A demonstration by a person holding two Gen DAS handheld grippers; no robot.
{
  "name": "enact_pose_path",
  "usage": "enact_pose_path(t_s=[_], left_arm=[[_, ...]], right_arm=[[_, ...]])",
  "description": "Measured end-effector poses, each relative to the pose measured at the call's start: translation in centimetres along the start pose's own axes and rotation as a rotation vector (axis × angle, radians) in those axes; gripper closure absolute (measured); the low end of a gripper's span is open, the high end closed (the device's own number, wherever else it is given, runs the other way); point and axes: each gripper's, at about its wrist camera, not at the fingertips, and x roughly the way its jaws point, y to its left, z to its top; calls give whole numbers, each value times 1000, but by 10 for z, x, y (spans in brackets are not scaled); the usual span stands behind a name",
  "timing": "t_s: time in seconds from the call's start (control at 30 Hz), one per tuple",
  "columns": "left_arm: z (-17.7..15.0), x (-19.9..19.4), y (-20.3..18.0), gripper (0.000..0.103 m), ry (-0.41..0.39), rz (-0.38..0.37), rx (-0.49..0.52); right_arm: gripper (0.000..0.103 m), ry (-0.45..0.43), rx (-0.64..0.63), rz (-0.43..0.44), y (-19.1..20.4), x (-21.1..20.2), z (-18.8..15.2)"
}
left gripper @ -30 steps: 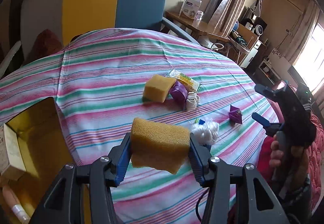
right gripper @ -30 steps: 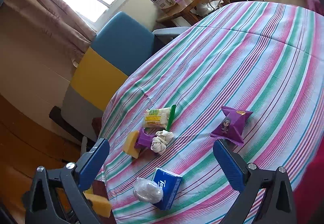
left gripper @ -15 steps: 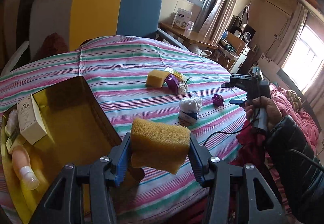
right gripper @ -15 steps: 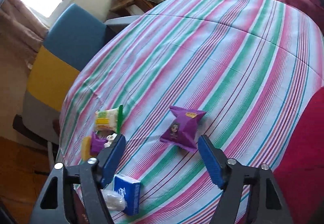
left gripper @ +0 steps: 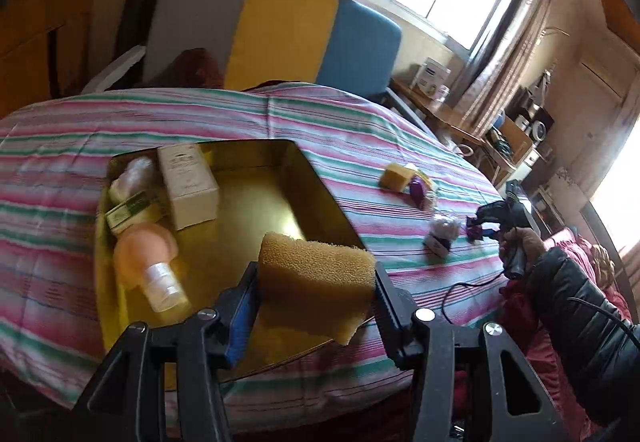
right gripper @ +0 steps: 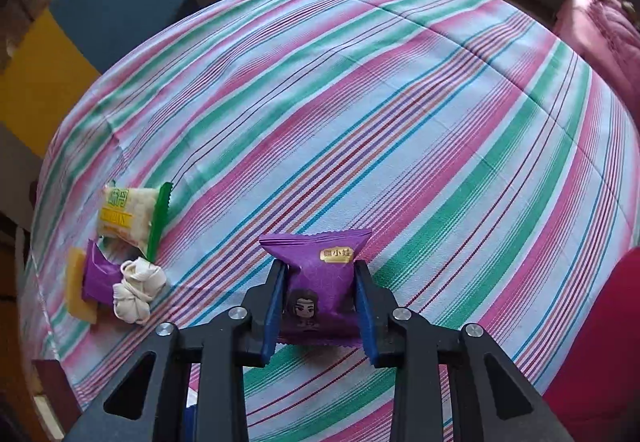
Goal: Organize objects
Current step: 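Carry the sponge into the tray while the right gripper grasps a purple snack packet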
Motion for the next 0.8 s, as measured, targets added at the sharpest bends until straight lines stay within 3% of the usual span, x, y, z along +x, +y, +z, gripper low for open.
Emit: enact_pose_path(t_s=[0.13,0.27,0.47,0.6,0.8], left_arm=[[-15,-29,50,50,-6,132,-85],[-29,-40,77,50,-8,200,-126],[-26,-18,76,50,25,211,-79],[-26,4,74,50,87,257,-44],[-32,25,77,49,110,305,-22]], right_arm=[[71,-5,-48,-13,7,1,-1],[71,-11,-62,-6,9,1,0],[71,-24,-90,-7,15,1,-2],[71,-32,-95,-3,14,-1,-3],[71,-47,-115,-10,21,1,-1]])
